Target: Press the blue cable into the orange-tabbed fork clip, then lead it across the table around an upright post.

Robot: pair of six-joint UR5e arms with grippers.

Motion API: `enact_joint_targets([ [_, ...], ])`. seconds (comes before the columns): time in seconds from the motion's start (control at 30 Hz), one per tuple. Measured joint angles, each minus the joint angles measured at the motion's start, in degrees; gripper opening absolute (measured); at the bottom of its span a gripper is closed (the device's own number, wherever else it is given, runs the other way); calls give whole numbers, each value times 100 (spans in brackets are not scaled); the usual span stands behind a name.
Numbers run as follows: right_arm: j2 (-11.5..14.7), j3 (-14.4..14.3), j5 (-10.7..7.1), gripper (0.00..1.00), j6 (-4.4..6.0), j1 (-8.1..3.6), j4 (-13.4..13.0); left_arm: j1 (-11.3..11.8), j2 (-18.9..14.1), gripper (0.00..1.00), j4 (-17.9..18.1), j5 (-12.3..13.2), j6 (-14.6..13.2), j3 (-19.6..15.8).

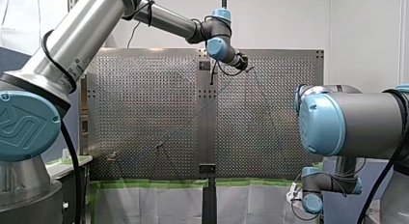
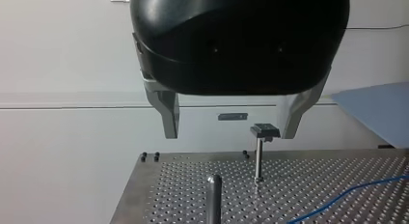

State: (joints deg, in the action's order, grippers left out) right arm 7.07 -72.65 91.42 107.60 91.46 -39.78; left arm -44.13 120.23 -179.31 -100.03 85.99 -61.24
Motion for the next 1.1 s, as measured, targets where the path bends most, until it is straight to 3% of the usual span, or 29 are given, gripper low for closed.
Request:
enact_joint_targets([
  [0.17, 1, 0, 0, 0, -1, -2, 3, -3, -7, 100, -12, -133, -80, 0],
  [0.63, -1, -1, -30, 0, -1, 8, 4, -19, -45, 100, 16, -891, 2, 0],
  [1.1, -4, 0, -35, 0, 0, 15, 12, -19, -136, 100, 76, -983, 74, 0],
])
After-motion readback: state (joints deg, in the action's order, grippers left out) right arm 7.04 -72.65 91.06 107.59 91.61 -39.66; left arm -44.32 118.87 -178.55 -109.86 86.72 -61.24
